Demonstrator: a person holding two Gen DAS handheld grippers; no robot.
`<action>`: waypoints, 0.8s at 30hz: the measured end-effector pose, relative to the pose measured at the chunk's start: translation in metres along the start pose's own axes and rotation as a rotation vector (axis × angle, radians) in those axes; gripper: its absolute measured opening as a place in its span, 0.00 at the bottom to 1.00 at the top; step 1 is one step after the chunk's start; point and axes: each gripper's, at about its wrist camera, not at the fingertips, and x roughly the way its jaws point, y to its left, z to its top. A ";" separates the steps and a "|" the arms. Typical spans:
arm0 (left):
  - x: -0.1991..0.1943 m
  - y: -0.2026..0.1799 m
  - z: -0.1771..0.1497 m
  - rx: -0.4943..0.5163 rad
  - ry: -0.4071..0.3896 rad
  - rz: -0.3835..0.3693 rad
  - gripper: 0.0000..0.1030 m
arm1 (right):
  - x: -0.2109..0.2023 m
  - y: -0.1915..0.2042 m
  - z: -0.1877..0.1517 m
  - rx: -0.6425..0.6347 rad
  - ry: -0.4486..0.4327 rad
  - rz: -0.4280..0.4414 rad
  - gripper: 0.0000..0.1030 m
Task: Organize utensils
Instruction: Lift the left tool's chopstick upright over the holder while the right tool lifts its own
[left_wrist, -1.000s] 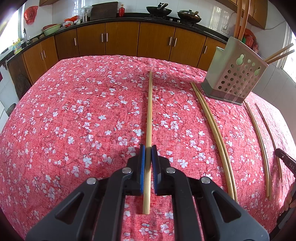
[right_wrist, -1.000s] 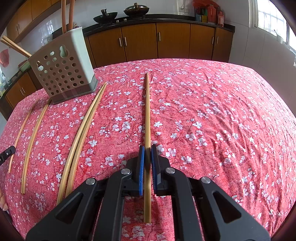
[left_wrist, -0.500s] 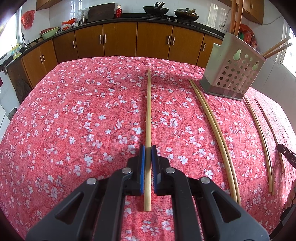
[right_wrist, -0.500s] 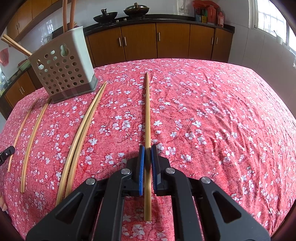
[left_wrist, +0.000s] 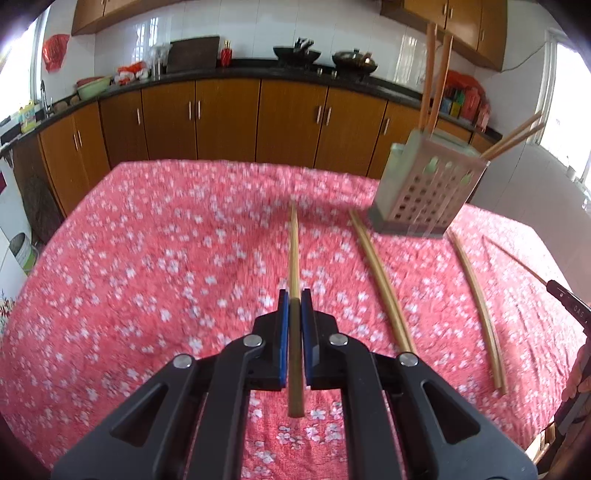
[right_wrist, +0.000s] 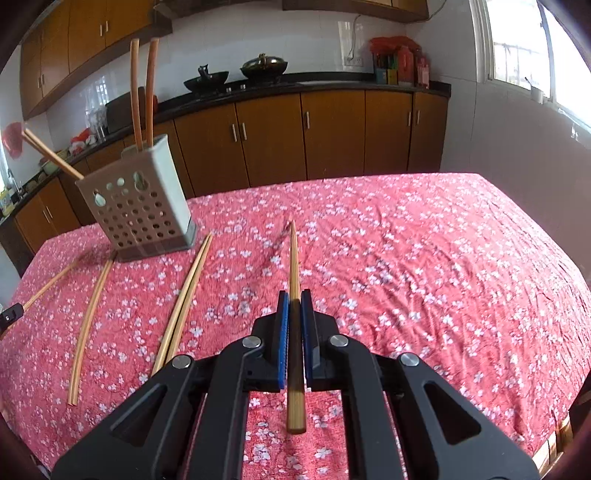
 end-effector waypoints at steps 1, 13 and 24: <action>-0.005 0.000 0.004 -0.001 -0.017 -0.002 0.07 | -0.004 -0.002 0.004 0.004 -0.016 0.000 0.07; -0.067 0.001 0.058 -0.059 -0.245 -0.038 0.07 | -0.048 -0.010 0.050 0.079 -0.194 0.083 0.07; -0.076 -0.005 0.073 -0.055 -0.283 -0.063 0.07 | -0.060 -0.003 0.066 0.092 -0.250 0.127 0.07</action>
